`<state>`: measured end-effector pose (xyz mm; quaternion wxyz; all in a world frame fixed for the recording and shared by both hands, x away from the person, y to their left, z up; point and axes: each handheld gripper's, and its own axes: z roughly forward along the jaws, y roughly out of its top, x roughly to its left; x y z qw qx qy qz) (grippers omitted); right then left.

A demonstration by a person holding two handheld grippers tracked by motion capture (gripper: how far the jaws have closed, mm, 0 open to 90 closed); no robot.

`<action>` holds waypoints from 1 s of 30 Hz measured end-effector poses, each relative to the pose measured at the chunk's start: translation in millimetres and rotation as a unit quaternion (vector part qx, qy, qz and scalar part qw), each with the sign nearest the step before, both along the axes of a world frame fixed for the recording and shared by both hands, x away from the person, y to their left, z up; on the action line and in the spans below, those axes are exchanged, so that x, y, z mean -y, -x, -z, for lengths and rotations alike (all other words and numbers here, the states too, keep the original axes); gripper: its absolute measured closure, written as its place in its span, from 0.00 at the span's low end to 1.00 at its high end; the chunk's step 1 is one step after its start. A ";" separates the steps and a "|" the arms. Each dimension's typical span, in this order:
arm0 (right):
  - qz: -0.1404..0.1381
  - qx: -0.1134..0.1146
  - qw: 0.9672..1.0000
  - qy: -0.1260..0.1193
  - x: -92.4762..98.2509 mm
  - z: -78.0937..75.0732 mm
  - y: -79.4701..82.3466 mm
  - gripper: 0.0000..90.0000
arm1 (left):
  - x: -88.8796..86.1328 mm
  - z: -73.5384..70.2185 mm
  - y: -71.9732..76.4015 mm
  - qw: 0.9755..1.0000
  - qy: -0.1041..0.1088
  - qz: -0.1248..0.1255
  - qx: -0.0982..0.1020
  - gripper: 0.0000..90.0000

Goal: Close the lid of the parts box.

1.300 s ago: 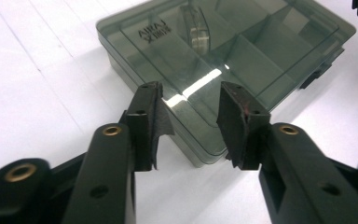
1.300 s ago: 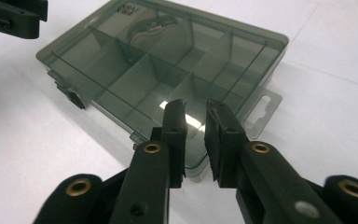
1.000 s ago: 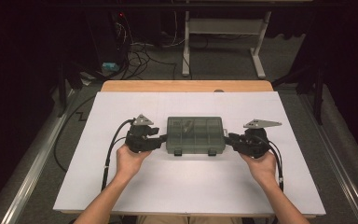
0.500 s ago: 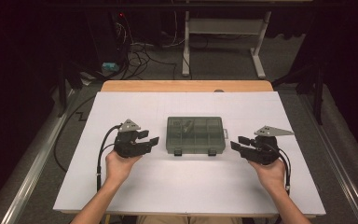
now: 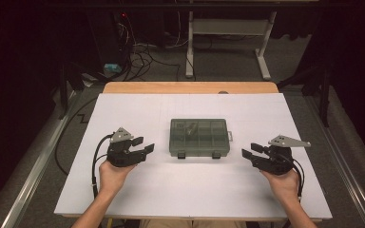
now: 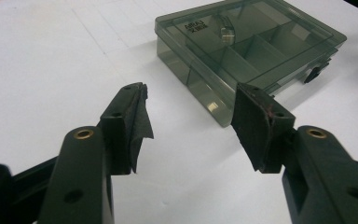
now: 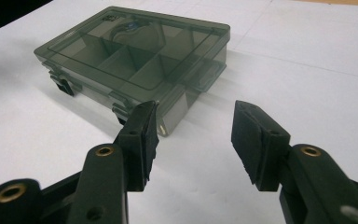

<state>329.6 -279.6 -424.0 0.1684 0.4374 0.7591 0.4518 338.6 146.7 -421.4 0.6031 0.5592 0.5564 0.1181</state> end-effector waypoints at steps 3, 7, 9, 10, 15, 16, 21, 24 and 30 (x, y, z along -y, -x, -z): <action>0.005 0.000 1.000 -0.002 4.0 2.3 3.4 0.56 | -3.7 1.5 3.5 1.000 0.004 -0.005 0.003 0.49; 0.009 -0.001 1.000 -0.007 8.2 5.1 6.9 0.54 | -8.5 4.0 7.2 1.000 0.002 -0.007 0.005 0.49; 0.012 0.002 1.000 -0.009 9.8 6.1 8.0 0.53 | -11.1 5.2 9.0 1.000 0.006 -0.011 0.007 0.48; 0.013 0.003 1.000 -0.010 10.9 6.6 8.9 0.53 | -12.6 5.7 10.1 1.000 0.004 -0.010 0.007 0.48; 0.015 0.005 1.000 -0.012 12.9 8.0 13.2 0.52 | -19.1 7.7 15.1 1.000 0.007 -0.015 0.011 0.47; 0.015 0.007 1.000 -0.012 13.5 8.3 14.3 0.52 | -20.4 8.0 15.7 1.000 0.008 -0.017 0.011 0.47; 0.018 0.008 1.000 -0.013 16.5 10.8 19.1 0.50 | -27.9 10.0 19.6 1.000 0.011 -0.025 0.013 0.46; 0.021 0.009 1.000 -0.013 19.3 12.6 21.7 0.49 | -32.3 11.3 22.7 0.999 0.014 -0.030 0.017 0.45; 0.029 0.012 0.999 -0.016 24.6 16.1 26.6 0.48 | -40.0 13.2 26.7 0.999 0.018 -0.038 0.020 0.44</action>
